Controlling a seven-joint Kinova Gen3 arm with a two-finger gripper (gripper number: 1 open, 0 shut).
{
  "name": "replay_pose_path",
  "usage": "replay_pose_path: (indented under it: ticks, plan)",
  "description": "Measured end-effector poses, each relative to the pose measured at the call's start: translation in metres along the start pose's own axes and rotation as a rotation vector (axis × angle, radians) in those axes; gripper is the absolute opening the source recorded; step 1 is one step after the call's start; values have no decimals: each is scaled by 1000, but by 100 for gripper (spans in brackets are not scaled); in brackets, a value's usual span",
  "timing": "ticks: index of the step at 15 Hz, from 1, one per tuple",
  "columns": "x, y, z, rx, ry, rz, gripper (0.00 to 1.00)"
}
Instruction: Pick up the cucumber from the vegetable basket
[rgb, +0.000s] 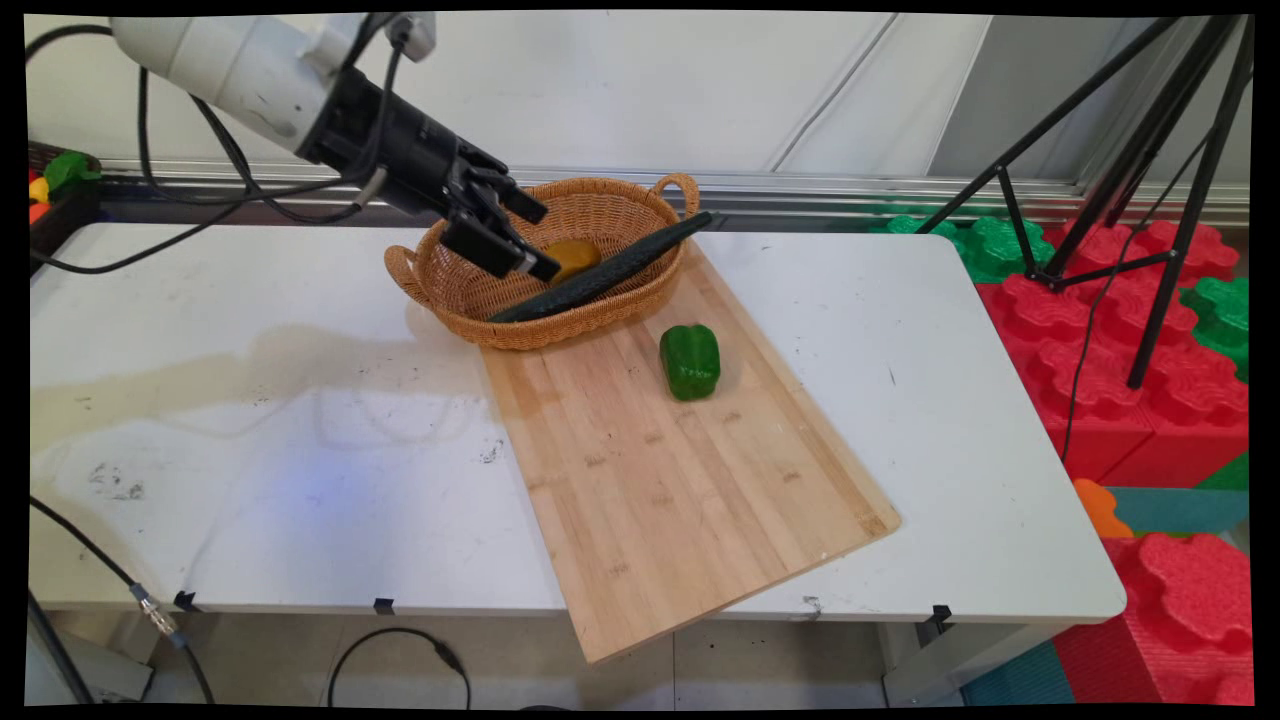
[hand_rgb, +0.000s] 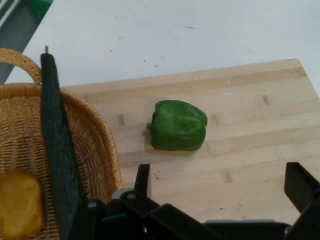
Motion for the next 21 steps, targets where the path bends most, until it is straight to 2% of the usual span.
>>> replay_pose_path:
  ticks: [4, 8, 10, 16, 21]
  plan:
    - [1, -11, -11, 24, 0, -22, 100]
    - [-14, -42, -13, 81, -51, -45, 100]
    - [-22, -55, -10, 97, -73, -51, 100]
    - [-48, -98, 27, 104, -138, -76, 100]
    - [-60, -122, 67, 96, -175, -113, 100]
